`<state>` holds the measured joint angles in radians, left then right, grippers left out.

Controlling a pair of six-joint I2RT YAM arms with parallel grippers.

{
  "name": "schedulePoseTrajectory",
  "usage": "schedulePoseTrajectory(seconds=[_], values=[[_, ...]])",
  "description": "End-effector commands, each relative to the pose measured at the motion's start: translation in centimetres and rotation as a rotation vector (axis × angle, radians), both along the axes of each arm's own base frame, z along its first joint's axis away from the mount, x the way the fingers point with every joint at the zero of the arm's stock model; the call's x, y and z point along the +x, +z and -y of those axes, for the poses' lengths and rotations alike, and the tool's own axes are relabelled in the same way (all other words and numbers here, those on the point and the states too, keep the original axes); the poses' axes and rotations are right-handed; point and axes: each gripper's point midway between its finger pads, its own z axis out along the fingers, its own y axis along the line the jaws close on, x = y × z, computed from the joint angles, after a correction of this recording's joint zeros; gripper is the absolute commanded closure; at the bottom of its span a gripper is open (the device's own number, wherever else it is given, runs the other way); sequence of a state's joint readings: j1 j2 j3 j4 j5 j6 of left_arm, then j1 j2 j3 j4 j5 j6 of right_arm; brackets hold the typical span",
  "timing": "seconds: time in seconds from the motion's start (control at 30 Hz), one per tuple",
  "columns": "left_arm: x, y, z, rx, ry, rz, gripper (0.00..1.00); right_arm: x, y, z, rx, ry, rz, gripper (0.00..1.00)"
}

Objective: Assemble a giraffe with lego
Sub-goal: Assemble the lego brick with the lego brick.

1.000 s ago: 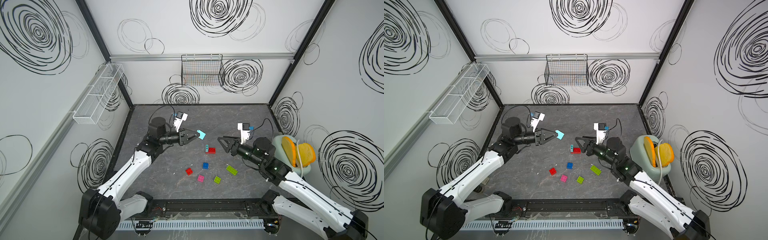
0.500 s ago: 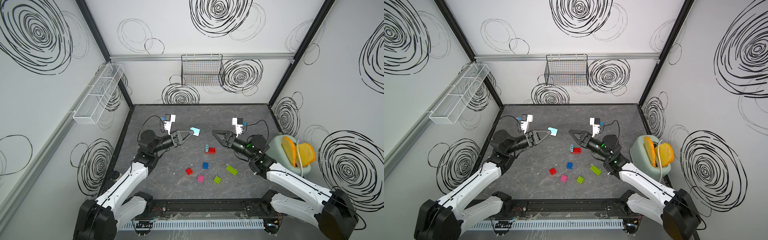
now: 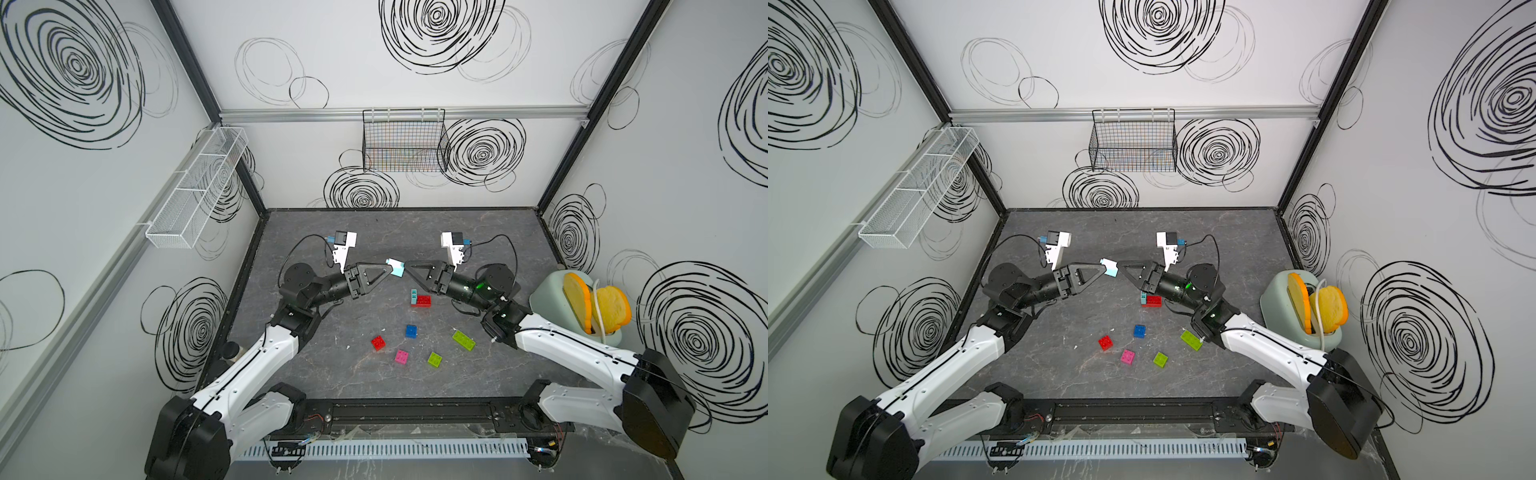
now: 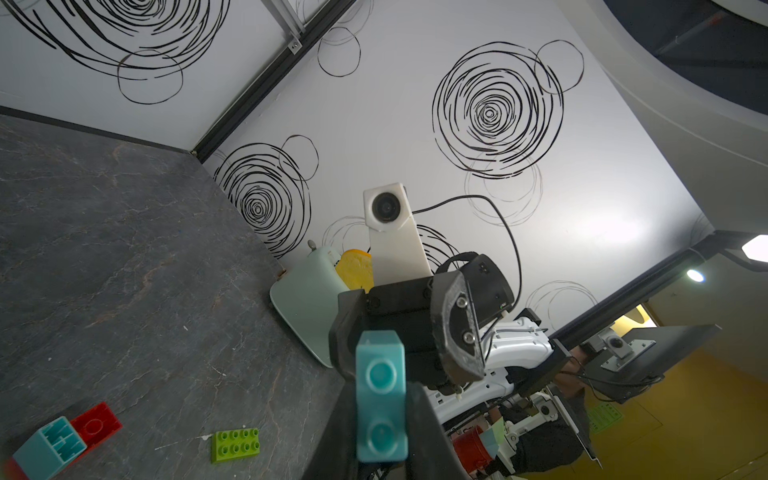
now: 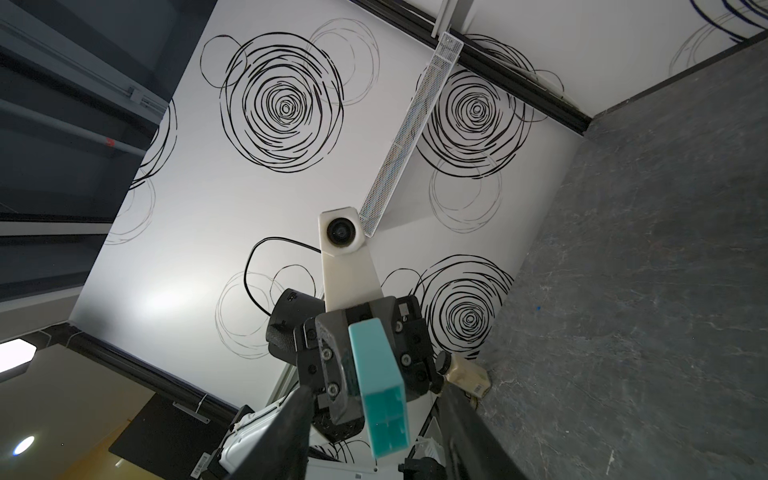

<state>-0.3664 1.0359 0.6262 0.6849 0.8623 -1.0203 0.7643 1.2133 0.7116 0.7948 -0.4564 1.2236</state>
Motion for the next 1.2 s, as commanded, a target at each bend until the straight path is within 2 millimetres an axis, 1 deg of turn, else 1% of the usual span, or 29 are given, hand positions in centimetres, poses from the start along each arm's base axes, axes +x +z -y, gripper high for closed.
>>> schedulePoseTrajectory(seconds=[0.0, 0.13, 0.3, 0.43, 0.5, 0.6, 0.63, 0.67, 0.7, 0.73, 0.77, 0.8, 0.93, 1.03, 1.17], values=[[-0.8, 1.6, 0.0, -0.031, -0.015, 0.074, 1.00, -0.6, 2.1, -0.7, 0.036, 0.036, 0.061, 0.49], [-0.8, 1.7, 0.0, -0.033, -0.014, 0.074, 1.00, -0.9, 2.2, -1.3, 0.028, 0.052, 0.068, 0.53], [-0.4, 1.5, -0.1, -0.029, 0.000, 0.058, 1.00, -1.2, 2.0, -1.6, 0.019, 0.057, 0.072, 0.66], [0.1, 1.5, -0.4, -0.034, 0.020, 0.040, 1.00, -1.4, 1.5, -1.7, 0.005, 0.059, 0.069, 0.73], [0.1, 1.5, -0.4, -0.036, 0.019, 0.041, 1.00, -1.5, 1.4, -1.9, 0.001, 0.067, 0.069, 0.78], [0.2, 1.3, -0.3, -0.032, 0.019, 0.032, 1.00, -1.5, 1.3, -2.0, -0.010, 0.069, 0.068, 0.93], [0.4, 1.1, -0.4, -0.028, 0.026, 0.030, 0.96, -1.4, 1.2, -2.0, -0.018, 0.066, 0.067, 0.99], [0.4, 1.0, -0.4, -0.022, 0.030, 0.026, 0.80, -1.2, 1.1, -1.9, -0.030, 0.058, 0.066, 1.00], [0.7, 0.7, -0.5, -0.009, 0.044, 0.019, 0.55, -1.0, 0.8, -1.7, -0.050, 0.048, 0.060, 1.00], [1.1, 0.4, -0.8, 0.009, 0.064, 0.016, 0.34, -0.7, 0.4, -1.3, -0.078, 0.032, 0.051, 1.00], [1.5, 0.1, -1.1, 0.030, 0.083, 0.020, 0.17, -0.4, 0.1, -0.9, -0.106, 0.014, 0.045, 1.00], [2.0, -0.7, -1.5, 0.070, 0.108, 0.004, 0.01, -0.1, -0.2, -0.3, -0.139, -0.009, 0.046, 1.00], [3.0, -2.4, -3.0, 0.181, 0.183, 0.065, 0.02, 1.3, -1.9, 2.5, -0.314, -0.116, 0.018, 1.00], [3.1, -3.6, -4.0, 0.280, 0.208, 0.130, 0.02, 2.2, -3.0, 4.4, -0.463, -0.175, 0.005, 1.00], [2.8, -5.5, -5.2, 0.451, 0.227, 0.230, 0.02, 3.2, -4.0, 6.4, -0.617, -0.225, -0.009, 1.00]])
